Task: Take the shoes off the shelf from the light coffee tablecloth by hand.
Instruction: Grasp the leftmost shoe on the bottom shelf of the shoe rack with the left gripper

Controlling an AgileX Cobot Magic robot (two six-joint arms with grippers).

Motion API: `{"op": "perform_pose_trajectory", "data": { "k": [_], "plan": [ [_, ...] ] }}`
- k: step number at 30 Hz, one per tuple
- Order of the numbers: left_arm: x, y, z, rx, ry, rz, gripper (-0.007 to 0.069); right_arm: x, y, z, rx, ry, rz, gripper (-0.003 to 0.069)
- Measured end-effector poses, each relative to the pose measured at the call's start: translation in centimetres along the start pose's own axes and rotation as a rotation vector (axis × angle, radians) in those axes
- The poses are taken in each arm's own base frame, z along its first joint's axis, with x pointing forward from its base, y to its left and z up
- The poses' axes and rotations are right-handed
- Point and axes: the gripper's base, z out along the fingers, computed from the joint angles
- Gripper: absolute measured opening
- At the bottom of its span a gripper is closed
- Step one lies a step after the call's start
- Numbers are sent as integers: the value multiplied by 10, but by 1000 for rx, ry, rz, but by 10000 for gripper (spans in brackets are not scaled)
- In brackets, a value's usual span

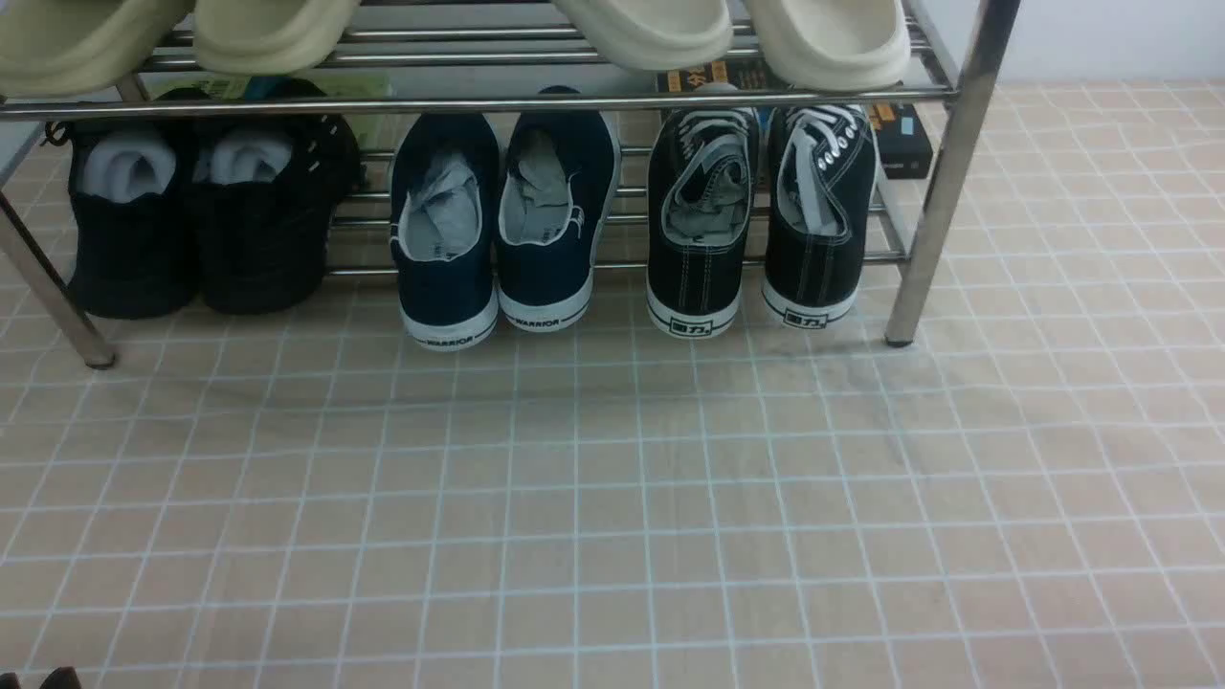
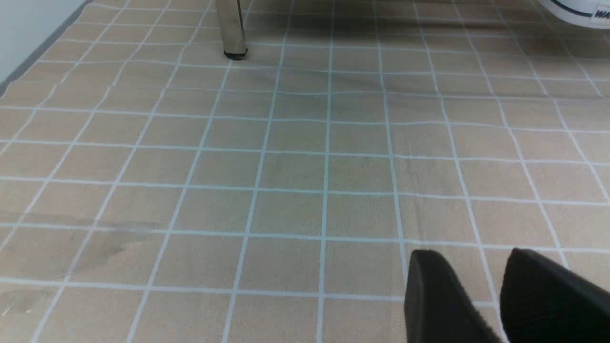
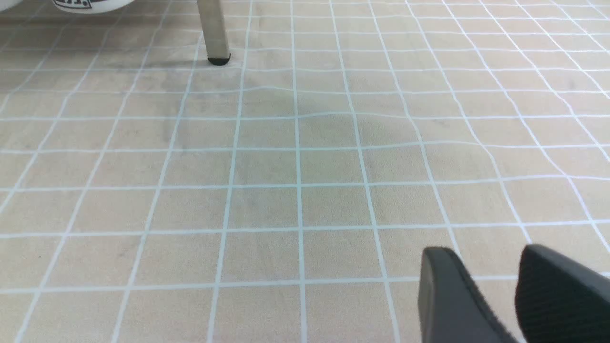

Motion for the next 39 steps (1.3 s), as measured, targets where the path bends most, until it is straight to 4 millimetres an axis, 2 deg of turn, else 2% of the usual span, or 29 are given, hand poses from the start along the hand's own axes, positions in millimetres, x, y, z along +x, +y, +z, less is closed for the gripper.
{"op": "perform_pose_trajectory", "data": {
  "k": [26, 28, 33, 34, 35, 39],
  "plan": [
    [0, 0, 0, 4, 1, -34, 242, 0, 0, 0, 0, 0, 0, 237],
    [0, -2, 0, 16, 2, -109, 242, 0, 0, 0, 0, 0, 0, 237],
    [0, -9, 0, 102, 28, -618, 242, 0, 0, 0, 0, 0, 0, 237],
    [0, -10, -1, 105, 29, -627, 242, 0, 0, 0, 0, 0, 0, 237],
    [-1, -12, -1, 127, 42, -775, 242, 0, 0, 0, 0, 0, 0, 237],
    [-1, -14, -1, 150, 67, -999, 242, 0, 0, 0, 0, 0, 0, 237]
  ]
}}
